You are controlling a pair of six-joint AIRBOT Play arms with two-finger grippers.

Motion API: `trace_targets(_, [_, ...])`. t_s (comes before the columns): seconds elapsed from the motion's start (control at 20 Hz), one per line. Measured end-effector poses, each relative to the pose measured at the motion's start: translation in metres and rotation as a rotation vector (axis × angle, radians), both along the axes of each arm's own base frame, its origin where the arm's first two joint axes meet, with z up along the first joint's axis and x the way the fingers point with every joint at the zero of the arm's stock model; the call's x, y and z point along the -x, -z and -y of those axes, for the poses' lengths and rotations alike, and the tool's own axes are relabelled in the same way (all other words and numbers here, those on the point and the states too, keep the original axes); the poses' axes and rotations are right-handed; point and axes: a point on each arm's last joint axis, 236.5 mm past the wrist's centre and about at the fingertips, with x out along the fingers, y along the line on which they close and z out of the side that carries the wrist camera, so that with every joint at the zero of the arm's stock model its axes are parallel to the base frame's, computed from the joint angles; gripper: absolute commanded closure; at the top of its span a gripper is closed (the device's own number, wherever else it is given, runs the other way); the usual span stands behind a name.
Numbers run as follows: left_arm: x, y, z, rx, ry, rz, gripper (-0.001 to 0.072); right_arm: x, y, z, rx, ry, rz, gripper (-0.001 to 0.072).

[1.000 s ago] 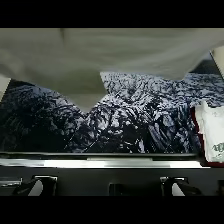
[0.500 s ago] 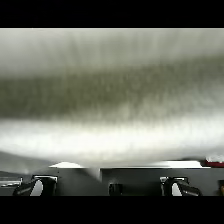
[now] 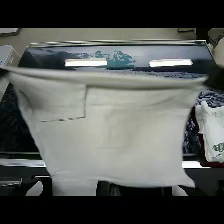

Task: Fold the clothes and pants, and hang the long-sleeved shirts on hangers.

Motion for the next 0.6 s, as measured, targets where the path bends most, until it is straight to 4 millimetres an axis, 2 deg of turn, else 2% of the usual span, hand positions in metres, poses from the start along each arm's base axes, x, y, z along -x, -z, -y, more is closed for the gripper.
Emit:
trace_targets(0.05, [-0.014,0.046,0.003,0.025,0.005,-0.101,0.0685,-0.013,0.045,-0.004,-0.007,-0.001,-0.097,0.0676])
trace_targets(0.15, [-0.034,0.123,0.008,0.057,0.002,-0.25,0.0685,-0.037,0.112,-0.012,-0.026,0.02,-0.21,0.0675])
trace_targets(0.2, [-0.048,0.155,0.008,0.071,-0.012,-0.295,0.0684,-0.051,0.142,-0.016,-0.039,0.039,-0.241,0.0674])
trace_targets(0.3, [-0.075,0.201,0.007,0.094,-0.045,-0.34,0.0684,-0.077,0.187,-0.021,-0.061,0.077,-0.25,0.0674])
trace_targets(0.4, [-0.106,0.226,0.007,0.119,-0.071,-0.336,0.0683,-0.108,0.212,-0.023,-0.077,0.112,-0.182,0.0674])
trace_targets(0.45, [-0.121,0.233,0.009,0.123,-0.078,-0.323,0.0683,-0.127,0.216,-0.023,-0.085,0.131,-0.117,0.0673])
trace_targets(0.6, [-0.162,0.24,0.018,0.103,-0.07,-0.231,0.0683,-0.18,0.208,-0.019,-0.108,0.184,0.102,0.0674])
